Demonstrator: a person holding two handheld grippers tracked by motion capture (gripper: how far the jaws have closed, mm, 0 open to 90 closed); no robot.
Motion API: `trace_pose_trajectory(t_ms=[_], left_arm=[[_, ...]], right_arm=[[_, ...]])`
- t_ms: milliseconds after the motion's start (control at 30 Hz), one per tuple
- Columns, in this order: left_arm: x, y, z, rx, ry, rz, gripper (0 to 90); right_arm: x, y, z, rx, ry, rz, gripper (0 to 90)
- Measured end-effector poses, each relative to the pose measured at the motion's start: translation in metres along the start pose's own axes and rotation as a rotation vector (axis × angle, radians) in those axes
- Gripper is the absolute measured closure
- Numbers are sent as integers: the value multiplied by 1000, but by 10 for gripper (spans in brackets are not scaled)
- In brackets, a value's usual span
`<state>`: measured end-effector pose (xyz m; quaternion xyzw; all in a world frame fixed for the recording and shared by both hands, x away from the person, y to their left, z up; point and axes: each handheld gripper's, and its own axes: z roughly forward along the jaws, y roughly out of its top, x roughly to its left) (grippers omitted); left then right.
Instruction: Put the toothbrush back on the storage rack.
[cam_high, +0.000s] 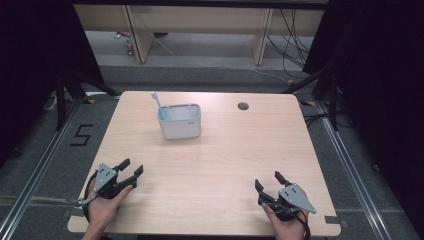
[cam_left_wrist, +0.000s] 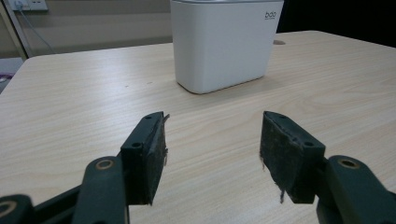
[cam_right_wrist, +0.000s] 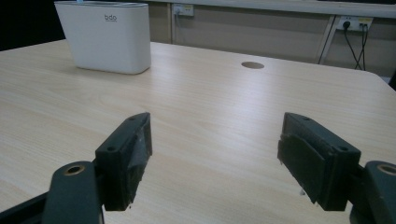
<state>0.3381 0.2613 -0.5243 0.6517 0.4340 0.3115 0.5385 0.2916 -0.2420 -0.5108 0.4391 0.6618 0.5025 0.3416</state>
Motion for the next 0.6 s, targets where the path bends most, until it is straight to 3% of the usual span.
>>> trace_pose_trajectory(t_ms=[233,500,600], left_arm=[[-1,0,-2,-2,19,-2,378],[-2,-1,-1,-20,32,9,380],[-2,0,-2,-2,38,14,386]], right_arm=[[0,-4,4,-35,12,2,267],[0,-4,4,-29,-10,-24,264],[-1,-5,4,-32,-8,-18,263]])
